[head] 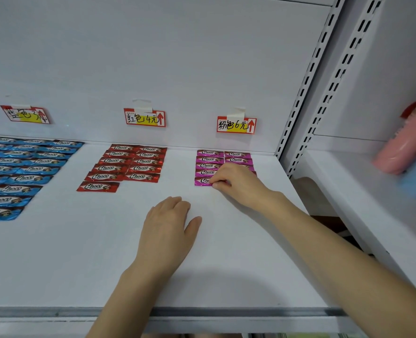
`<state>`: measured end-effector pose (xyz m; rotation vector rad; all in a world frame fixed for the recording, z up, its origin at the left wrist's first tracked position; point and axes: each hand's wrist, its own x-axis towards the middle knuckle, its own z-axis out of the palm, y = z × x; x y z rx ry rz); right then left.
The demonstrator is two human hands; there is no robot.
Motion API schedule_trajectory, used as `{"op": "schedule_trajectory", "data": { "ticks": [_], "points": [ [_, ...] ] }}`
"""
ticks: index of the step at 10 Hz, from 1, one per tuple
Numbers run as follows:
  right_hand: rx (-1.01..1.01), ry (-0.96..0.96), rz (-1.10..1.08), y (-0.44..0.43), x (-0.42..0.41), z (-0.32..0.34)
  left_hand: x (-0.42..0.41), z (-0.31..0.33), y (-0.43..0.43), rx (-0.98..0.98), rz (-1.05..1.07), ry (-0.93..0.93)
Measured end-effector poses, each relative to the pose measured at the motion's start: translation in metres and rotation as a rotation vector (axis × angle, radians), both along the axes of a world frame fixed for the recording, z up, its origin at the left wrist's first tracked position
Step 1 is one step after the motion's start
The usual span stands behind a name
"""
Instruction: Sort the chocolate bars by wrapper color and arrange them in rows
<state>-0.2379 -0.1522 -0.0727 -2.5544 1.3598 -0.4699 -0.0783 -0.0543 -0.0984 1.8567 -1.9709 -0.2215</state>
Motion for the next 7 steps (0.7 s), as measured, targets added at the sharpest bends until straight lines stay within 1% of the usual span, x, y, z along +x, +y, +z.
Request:
{"op": "schedule_trajectory", "data": {
  "ticks": [5,6,7],
  "points": [
    [-0.003,-0.028,-0.051,-0.002,0.0,-0.007,0.0,-0.001,0.002,-0.008,0.005,0.053],
    [0.004,-0.081,-0.09,0.001,0.0,-0.003,0.0,-0.002,0.002,-0.021,0.007,0.067],
    [0.037,-0.215,-0.174,0.012,-0.006,0.005,-0.001,0.002,0.003,0.008,0.022,0.046]
  ]
}}
